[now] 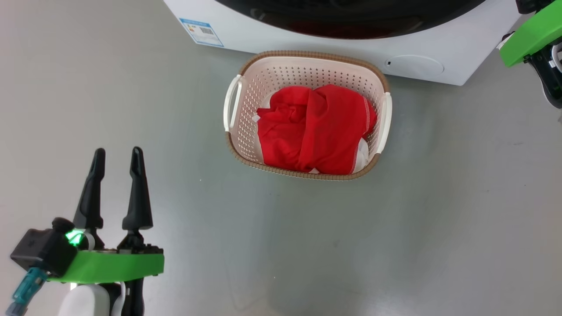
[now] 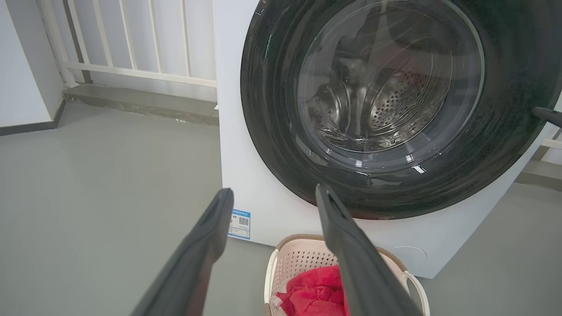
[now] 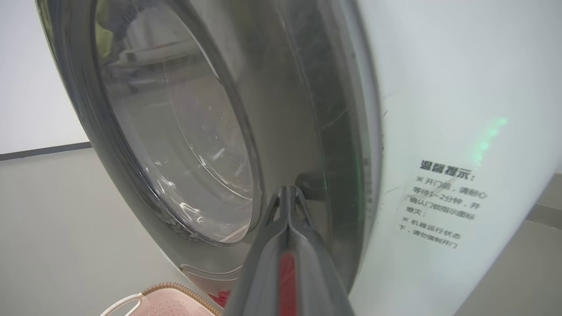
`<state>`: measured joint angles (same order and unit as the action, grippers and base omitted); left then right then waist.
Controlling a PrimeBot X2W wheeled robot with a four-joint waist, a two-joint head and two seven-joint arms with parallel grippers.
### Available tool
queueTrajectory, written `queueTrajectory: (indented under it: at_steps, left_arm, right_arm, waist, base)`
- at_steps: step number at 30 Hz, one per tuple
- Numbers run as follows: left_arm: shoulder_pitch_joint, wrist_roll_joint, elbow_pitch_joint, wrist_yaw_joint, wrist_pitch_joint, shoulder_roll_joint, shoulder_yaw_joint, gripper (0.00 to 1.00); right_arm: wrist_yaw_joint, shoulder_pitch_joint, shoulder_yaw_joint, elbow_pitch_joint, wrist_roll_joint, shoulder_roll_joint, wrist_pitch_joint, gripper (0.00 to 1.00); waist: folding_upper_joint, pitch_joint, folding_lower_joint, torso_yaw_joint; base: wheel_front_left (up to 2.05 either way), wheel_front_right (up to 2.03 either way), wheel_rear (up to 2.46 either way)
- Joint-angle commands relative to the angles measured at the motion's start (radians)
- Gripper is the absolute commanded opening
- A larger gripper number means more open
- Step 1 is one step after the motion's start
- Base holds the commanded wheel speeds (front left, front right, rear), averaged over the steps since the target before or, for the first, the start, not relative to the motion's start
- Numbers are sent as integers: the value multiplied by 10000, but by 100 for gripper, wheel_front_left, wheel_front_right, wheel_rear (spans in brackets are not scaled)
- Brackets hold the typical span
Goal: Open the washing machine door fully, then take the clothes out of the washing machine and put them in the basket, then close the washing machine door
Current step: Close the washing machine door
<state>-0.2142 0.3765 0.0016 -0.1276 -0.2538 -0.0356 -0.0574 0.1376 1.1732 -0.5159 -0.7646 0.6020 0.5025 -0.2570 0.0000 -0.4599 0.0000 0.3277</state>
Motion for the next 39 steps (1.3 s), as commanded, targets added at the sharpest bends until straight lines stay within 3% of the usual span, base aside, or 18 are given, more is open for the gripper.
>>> queueTrajectory:
  at_steps: [1,7,9,10,24,39]
  left_arm:
    - [-85,75,-170,-31,-80,-293,342,100]
    - [-23,46,-85,-31,-80,-400,402,100]
    - [-5,8,-48,-31,-80,-409,405,100]
    - [3,-3,-39,-31,-80,-419,406,100]
    - [285,-137,-7,-31,-80,-650,572,100]
    - [798,-326,20,-31,-80,-1023,756,100]
  right_arm:
    - [-69,-79,14,211,68,-43,-48,0]
    - [-69,-532,-15,468,23,-133,-48,0]
    - [-69,-726,3,618,-18,-191,-48,48]
    - [-69,-827,22,696,-32,-222,-48,98]
    - [-69,-2791,372,2331,-280,-836,-48,100]
    - [-69,-5677,1588,3986,-655,-1650,-48,100]
  waist:
    - [0,55,0,-41]
    - [0,326,0,-217]
    - [0,451,0,-310]
    - [0,518,0,-362]
    - [0,1573,0,-1314]
    - [0,2678,0,-2640]
  base:
    - [0,0,0]
    - [0,0,0]
    - [0,0,0]
    - [0,0,0]
    - [0,0,0]
    - [0,0,0]
